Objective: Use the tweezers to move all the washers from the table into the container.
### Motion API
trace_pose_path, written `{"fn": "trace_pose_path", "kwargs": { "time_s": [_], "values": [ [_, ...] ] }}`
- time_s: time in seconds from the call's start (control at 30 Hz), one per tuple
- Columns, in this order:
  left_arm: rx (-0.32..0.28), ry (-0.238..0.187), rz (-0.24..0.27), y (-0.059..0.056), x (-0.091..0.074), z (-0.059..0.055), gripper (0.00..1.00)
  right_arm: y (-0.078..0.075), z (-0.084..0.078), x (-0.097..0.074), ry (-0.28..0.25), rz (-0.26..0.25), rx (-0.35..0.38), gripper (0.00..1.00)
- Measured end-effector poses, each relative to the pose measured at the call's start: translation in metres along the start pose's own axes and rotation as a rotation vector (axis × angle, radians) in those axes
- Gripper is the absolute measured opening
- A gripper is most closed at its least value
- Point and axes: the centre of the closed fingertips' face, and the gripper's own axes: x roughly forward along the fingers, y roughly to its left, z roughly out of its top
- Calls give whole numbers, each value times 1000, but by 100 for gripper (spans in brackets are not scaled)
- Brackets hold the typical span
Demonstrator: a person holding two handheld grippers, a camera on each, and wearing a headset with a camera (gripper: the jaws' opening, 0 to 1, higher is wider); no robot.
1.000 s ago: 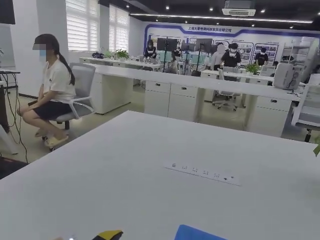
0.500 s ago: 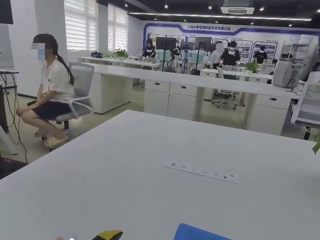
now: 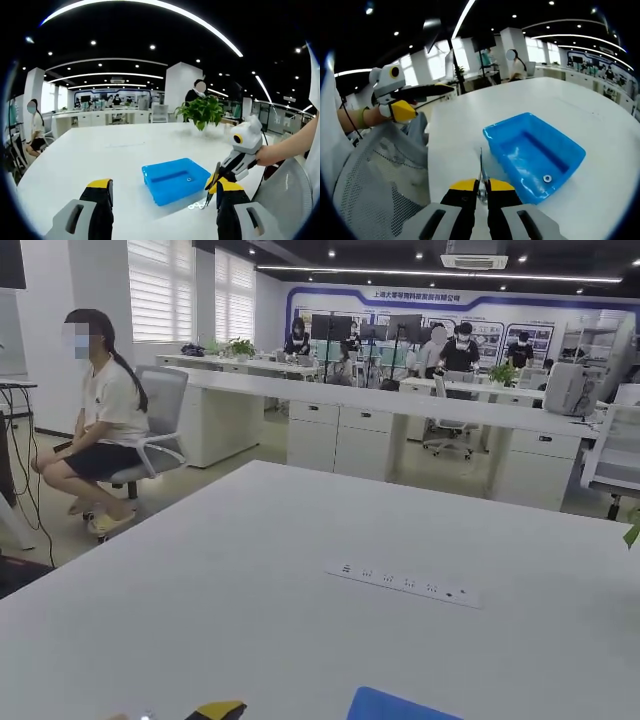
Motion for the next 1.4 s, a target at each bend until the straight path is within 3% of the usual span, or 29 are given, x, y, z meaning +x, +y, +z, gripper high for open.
{"fn": "trace_pose_path", "kwargs": {
  "time_s": [0.3, 0.57, 0.7, 0.87, 1.0, 1.13, 1.4],
  "values": [
    [7, 2, -2, 0, 0, 0, 86, 2, -1, 1, 10, -17, -39, 4],
    [7, 3, -2, 0, 0, 0, 86, -1, -3, 1, 18, -25, -17, 4],
    [7, 5, -5, -1, 0, -1, 86, 3, -3, 3, 21, -25, -45, 4],
    [1, -1, -5, -1, 0, 0, 87, 4, -6, 2, 24, -61, -95, 3],
    [-2, -1, -4, -1, 0, 0, 87, 2, -4, 2, 1, -95, -47, 2],
    [-1, 1, -7, -1, 1, 0, 87, -5, -3, -1, -15, -112, 64, 2],
    [-9, -7, 1, 1, 0, 1, 86, -9, 13, -23, -110, -118, 243, 3]
  ]
}}
